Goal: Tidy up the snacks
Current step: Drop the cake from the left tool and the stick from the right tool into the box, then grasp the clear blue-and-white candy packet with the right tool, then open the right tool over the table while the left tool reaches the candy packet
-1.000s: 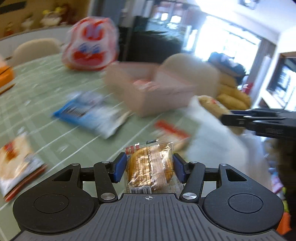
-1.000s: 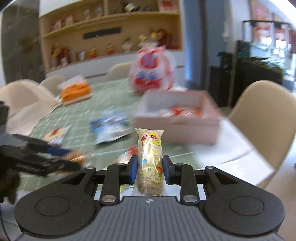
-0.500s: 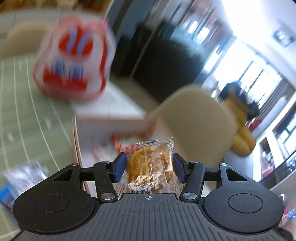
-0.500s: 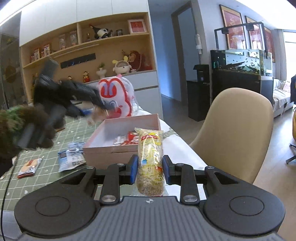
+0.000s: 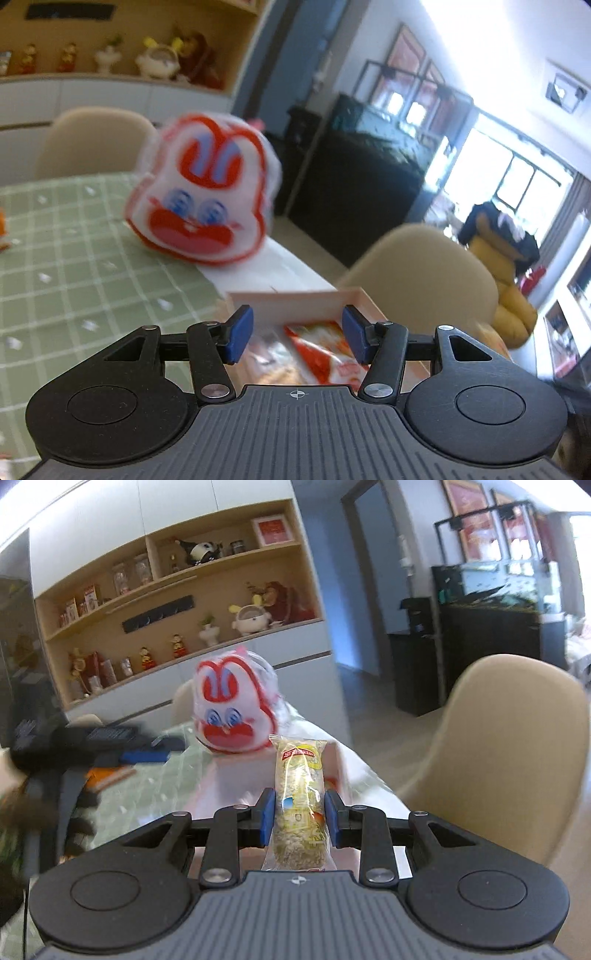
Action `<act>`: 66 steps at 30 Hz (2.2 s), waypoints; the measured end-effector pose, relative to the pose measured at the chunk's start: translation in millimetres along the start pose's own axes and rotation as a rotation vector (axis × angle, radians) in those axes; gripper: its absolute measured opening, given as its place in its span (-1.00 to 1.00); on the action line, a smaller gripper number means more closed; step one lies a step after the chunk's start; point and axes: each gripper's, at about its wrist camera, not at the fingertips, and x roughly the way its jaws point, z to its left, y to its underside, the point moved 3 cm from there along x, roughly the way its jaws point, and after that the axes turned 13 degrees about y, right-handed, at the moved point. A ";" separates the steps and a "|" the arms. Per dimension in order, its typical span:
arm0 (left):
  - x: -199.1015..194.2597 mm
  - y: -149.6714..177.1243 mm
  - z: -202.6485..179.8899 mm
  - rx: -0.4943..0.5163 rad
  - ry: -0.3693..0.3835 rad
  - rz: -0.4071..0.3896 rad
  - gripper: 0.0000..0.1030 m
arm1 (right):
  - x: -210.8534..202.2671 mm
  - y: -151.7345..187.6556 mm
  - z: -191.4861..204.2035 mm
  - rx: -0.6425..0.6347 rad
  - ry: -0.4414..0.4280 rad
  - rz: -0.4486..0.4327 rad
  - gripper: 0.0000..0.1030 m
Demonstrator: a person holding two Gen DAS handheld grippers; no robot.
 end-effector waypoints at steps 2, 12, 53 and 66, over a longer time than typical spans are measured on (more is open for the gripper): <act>-17.4 0.3 7.2 0.005 -0.030 -0.013 0.14 | 30.2 -23.2 11.3 0.018 -0.012 0.043 -0.46; -77.4 44.5 85.8 -0.130 -0.138 0.027 0.14 | 117.4 -37.2 59.5 -0.053 0.121 0.191 -0.03; -145.6 75.4 148.6 -0.381 -0.058 0.035 0.11 | 138.7 58.9 248.5 -0.275 -0.047 0.485 0.16; -135.4 86.0 120.0 -0.358 0.010 0.127 0.11 | 11.8 97.5 211.4 -0.342 -0.254 0.450 0.37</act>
